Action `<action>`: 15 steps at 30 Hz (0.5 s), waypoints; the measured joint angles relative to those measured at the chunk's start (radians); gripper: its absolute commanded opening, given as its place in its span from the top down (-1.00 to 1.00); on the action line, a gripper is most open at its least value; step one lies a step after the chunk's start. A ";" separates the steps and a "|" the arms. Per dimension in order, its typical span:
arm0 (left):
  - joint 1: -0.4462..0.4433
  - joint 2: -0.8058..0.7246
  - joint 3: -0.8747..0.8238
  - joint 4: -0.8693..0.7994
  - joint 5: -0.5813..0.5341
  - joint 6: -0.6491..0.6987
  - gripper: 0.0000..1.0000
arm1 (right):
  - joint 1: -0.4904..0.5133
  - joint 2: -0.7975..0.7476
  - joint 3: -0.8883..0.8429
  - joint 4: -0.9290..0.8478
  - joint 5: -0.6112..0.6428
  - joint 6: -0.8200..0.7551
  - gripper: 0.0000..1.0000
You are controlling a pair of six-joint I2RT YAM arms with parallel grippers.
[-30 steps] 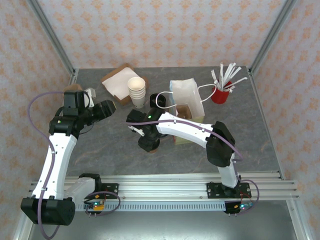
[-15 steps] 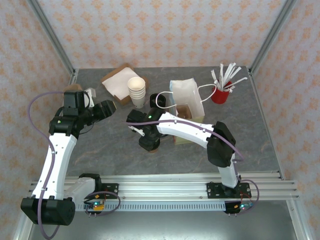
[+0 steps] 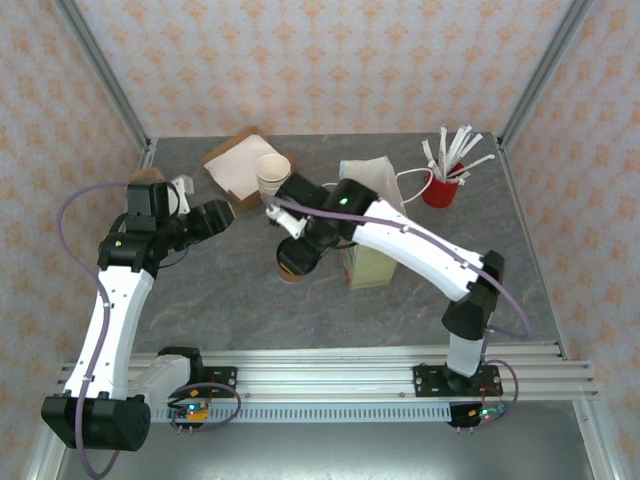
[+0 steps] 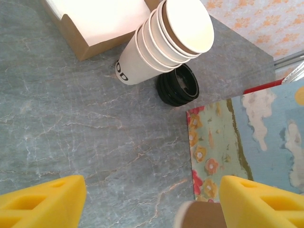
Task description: Pack the takeout coffee
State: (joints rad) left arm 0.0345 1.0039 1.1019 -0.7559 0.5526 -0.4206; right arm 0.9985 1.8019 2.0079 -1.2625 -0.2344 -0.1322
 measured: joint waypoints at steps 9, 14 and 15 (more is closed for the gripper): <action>-0.168 0.038 0.035 0.106 0.005 -0.051 -0.50 | -0.091 -0.105 0.340 -0.126 -0.053 0.081 -0.13; -0.293 0.153 0.107 0.180 -0.003 -0.077 -0.50 | -0.210 -0.129 0.447 -0.198 -0.037 0.141 -0.13; -0.318 0.182 0.126 0.192 -0.007 -0.079 -0.51 | -0.241 -0.134 0.449 -0.209 -0.031 0.153 -0.13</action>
State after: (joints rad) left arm -0.2832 1.1858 1.2278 -0.5636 0.5453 -0.4999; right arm 0.7578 1.6676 2.4565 -1.4719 -0.2657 0.0208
